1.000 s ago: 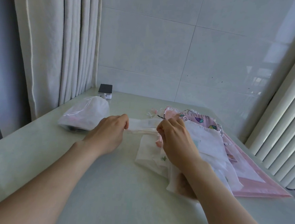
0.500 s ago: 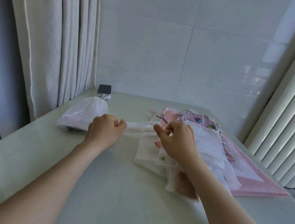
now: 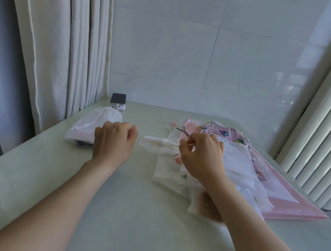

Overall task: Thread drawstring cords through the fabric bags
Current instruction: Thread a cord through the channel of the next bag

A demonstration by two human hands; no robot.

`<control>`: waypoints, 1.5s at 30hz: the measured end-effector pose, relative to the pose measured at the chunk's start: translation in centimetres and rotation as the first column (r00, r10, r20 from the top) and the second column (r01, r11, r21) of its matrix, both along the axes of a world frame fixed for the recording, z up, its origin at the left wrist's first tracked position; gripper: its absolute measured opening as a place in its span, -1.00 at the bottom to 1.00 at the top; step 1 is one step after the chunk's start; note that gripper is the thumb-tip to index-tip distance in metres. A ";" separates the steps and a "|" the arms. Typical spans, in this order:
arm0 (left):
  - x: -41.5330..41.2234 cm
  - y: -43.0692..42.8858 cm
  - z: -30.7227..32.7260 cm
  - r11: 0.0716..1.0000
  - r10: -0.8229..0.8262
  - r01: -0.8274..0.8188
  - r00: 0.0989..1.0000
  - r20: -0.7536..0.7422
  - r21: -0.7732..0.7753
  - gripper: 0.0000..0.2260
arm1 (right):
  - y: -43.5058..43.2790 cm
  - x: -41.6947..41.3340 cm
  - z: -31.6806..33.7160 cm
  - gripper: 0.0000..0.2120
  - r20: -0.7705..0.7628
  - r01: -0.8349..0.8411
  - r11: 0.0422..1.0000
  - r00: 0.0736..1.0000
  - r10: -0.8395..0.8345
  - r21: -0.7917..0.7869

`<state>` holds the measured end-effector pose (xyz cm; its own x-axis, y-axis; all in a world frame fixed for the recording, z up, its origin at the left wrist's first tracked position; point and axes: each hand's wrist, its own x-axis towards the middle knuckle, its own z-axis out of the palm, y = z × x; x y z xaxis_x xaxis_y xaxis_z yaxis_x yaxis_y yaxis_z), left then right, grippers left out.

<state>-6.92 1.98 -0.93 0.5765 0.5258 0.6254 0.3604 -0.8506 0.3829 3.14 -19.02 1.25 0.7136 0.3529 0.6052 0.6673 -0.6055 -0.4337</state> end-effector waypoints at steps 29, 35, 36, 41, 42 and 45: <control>0.3 -3.3 0.6 0.951 -0.269 0.299 0.928 0.256 -0.084 -0.85 | 0.0 -0.5 -0.1 -0.91 0.222 0.141 0.941 0.972 -0.073 -0.308; 0.9 -4.6 0.0 0.867 -0.472 0.494 0.857 0.208 -0.071 -0.79 | 0.0 -0.2 -0.4 -0.85 0.263 0.166 0.916 0.962 -0.070 -0.364; 1.0 -4.7 -0.1 0.848 -0.503 0.522 0.846 0.178 -0.087 -0.77 | 0.0 -0.2 -0.3 -0.86 0.290 0.197 0.915 0.952 -0.094 -0.352; 0.9 -4.7 -0.6 0.799 -0.570 0.559 0.822 0.019 -0.223 -0.76 | -0.4 -0.9 0.4 -0.81 0.144 0.156 0.935 0.983 -0.115 -0.320; 0.9 -4.7 -0.6 0.796 -0.572 0.553 0.820 -0.005 -0.247 -0.75 | -0.4 -1.0 0.4 -0.79 0.100 0.129 0.947 0.990 -0.104 -0.295; 1.1 -4.9 -0.8 0.788 -0.568 0.528 0.822 -0.042 -0.317 -0.72 | 0.1 -1.1 -0.1 -0.77 0.092 0.018 0.980 0.996 0.000 -0.197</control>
<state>-5.84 -2.91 -1.71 0.8849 0.2362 0.4015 -0.0711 -0.7833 0.6175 2.08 -18.97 1.17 0.6627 0.4656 0.5866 0.6923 -0.6795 -0.2429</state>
